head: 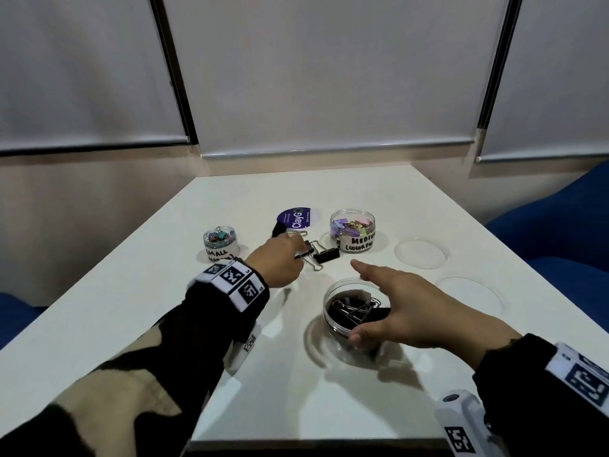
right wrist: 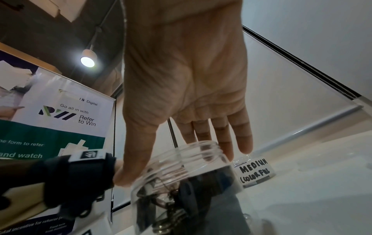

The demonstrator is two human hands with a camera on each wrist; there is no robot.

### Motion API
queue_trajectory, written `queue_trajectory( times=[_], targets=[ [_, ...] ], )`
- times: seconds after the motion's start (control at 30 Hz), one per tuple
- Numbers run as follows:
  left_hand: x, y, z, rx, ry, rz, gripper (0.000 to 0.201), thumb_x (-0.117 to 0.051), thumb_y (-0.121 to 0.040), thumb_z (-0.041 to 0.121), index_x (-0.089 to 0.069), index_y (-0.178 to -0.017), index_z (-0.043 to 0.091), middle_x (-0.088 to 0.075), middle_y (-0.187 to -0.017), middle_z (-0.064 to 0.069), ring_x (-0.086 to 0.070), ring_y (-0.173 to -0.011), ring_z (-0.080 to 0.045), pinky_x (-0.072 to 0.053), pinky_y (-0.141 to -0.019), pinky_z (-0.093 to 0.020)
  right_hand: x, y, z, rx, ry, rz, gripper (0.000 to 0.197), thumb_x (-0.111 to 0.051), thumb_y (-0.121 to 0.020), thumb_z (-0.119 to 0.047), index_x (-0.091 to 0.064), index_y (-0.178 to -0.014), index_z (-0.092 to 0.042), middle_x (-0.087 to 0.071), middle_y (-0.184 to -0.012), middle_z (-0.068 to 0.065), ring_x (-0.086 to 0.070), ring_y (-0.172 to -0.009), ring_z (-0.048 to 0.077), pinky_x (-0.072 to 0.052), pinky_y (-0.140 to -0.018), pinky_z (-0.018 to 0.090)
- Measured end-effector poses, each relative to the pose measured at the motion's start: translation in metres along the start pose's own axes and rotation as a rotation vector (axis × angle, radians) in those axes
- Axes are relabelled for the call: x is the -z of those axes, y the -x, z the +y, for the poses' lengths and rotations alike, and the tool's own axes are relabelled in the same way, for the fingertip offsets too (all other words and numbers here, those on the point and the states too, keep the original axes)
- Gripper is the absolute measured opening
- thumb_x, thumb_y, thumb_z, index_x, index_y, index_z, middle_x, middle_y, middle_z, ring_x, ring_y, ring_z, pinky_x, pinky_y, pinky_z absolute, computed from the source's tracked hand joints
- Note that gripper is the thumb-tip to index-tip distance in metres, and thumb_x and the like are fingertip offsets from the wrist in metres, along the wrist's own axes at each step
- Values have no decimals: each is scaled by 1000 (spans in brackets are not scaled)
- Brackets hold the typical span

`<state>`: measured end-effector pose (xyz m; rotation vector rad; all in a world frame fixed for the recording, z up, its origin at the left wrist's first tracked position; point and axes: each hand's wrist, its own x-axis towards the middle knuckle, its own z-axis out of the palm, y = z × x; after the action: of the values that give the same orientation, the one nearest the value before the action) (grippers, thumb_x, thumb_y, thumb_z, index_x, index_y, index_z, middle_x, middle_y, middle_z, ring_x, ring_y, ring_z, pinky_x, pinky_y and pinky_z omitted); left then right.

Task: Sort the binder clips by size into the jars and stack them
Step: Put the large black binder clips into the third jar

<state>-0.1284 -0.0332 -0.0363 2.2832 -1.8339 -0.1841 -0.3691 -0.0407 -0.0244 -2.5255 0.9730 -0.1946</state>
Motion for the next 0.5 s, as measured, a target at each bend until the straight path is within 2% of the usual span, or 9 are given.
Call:
queue_trajectory(
  times=[0.17,0.3,0.4,0.5],
  targets=[
    [-4,-30,-16,68,-184,-47,53,-48,-91,11,-35,-142,18,-39,-142,-9,-45,-124,-31,-44,-97,-44,-2,2,-2,-46,-63,0,115,-82,-62,-53,-12,-152,-36,-33,-153,-10,-33,-138,10,-30,-108,23],
    [-17,-43,-9,30,-158,-158,61,-47,-87,2,-33,-145,15,-41,-140,-12,-50,-122,-31,-46,-97,-42,-5,7,-2,-71,-102,-4,115,-83,-61,-52,-13,-152,-38,-31,-153,-13,-33,-137,10,-32,-108,24],
    [-19,-51,-5,-2,-184,-145,62,-49,-87,7,-33,-146,19,-48,-137,-10,-52,-120,-28,-48,-96,-41,-5,9,-2,-80,-122,-7,116,-84,-60,-51,-13,-152,-38,-31,-153,-14,-33,-138,9,-31,-108,24],
    [-16,-52,-5,-24,-246,-154,65,-60,-86,21,-37,-146,24,-49,-138,-9,-50,-124,-27,-48,-97,-39,-5,10,-1,-88,-145,-4,117,-85,-60,-48,-13,-151,-39,-32,-152,-16,-33,-137,7,-30,-103,19]
  ],
)
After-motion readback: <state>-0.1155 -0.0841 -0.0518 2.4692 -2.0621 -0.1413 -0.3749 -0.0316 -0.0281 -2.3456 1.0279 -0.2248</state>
